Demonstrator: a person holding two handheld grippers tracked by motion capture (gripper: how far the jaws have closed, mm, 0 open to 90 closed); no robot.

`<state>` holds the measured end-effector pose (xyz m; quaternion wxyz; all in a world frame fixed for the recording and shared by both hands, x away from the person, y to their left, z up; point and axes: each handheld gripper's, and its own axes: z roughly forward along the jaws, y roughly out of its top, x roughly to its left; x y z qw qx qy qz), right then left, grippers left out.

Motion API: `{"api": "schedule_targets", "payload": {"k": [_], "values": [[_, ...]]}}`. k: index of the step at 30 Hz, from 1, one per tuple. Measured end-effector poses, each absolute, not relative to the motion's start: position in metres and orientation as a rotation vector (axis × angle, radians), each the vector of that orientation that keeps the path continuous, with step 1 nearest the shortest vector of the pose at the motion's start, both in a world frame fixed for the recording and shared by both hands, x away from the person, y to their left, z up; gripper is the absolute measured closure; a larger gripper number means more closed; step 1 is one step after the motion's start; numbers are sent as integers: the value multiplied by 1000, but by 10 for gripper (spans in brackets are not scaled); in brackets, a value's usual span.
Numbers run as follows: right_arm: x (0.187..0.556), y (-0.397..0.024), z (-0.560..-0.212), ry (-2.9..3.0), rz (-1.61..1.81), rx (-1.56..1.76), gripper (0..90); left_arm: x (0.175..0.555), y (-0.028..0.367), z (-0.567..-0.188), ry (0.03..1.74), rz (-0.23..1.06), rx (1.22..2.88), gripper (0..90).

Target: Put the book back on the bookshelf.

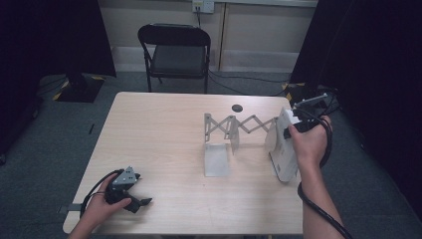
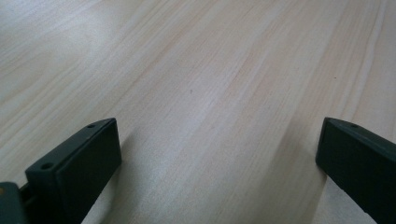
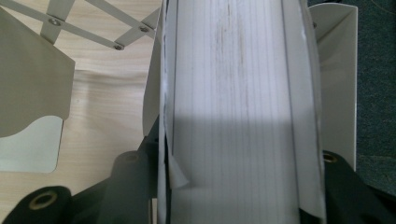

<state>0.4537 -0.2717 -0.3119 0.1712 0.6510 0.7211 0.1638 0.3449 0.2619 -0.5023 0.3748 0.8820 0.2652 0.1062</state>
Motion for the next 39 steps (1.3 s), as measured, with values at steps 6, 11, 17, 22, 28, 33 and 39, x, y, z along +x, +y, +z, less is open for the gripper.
{"api": "schedule_targets", "payload": {"k": [6, 11, 17, 22, 28, 33, 39], "values": [[452, -270, -315, 2031, 482, 1851, 528, 345, 262, -502, 679, 272, 2257, 0], [451, -269, -316, 2019, 485, 1858, 527, 345, 262, -502, 679, 272, 2258, 0], [450, -270, -318, 1994, 497, 1881, 524, 345, 262, -502, 679, 272, 2257, 0], [450, -269, -318, 1988, 494, 1884, 520, 345, 262, -502, 679, 272, 2258, 0], [450, -268, -318, 1987, 493, 1883, 513, 345, 262, -502, 678, 272, 2257, 0], [450, -268, -318, 2003, 476, 1872, 499, 345, 262, -502, 679, 272, 2258, 0], [450, -268, -318, 2026, 453, 1876, 479, 345, 262, -502, 679, 272, 2258, 0]]}}
